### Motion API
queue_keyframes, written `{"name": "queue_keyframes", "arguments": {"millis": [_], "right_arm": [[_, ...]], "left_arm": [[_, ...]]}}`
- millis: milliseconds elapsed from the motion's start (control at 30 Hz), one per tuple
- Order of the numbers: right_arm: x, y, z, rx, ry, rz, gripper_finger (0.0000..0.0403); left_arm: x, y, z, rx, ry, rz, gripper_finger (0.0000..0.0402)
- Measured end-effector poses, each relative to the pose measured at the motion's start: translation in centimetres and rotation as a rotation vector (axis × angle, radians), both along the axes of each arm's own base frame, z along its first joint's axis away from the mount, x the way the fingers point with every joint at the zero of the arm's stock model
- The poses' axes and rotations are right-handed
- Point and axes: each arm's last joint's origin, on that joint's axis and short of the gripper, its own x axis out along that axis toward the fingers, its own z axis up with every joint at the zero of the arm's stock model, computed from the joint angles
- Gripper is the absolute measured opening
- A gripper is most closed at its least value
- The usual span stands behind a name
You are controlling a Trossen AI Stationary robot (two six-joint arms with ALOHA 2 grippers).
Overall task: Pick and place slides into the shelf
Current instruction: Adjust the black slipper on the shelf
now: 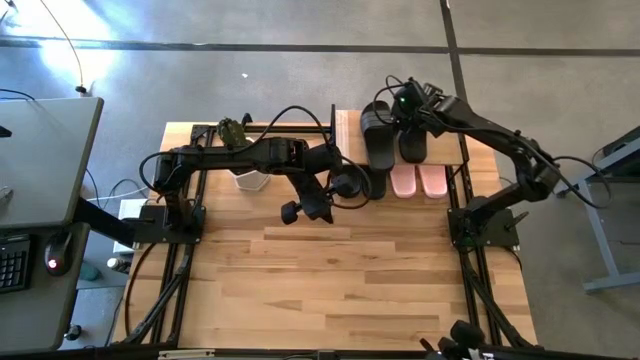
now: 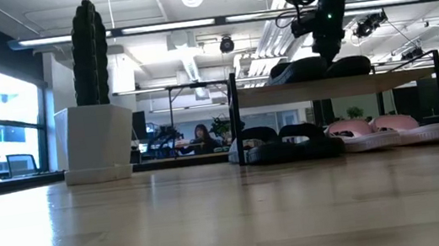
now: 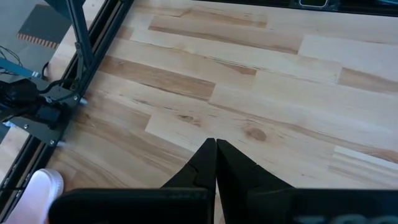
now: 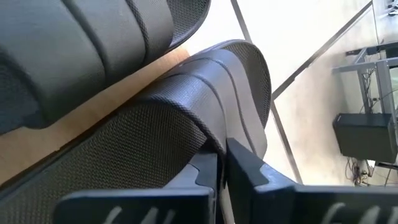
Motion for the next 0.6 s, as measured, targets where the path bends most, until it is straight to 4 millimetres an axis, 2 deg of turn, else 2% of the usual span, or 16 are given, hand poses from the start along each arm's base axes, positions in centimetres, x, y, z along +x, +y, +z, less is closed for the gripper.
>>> {"name": "queue_keyframes", "arguments": {"millis": [300, 600], "right_arm": [[-0.9, 1.3, 1.2, -0.008, -0.035, -0.017, 0.0001], [0.1, 2.7, 1.1, 0.009, -0.012, 0.034, 0.0000]], "left_arm": [[-0.1, 0.0, 0.0, 0.009, 0.010, 0.007, 0.0001], [-0.1, 0.0, 0.0, 0.011, 0.010, 0.008, 0.0001]]}}
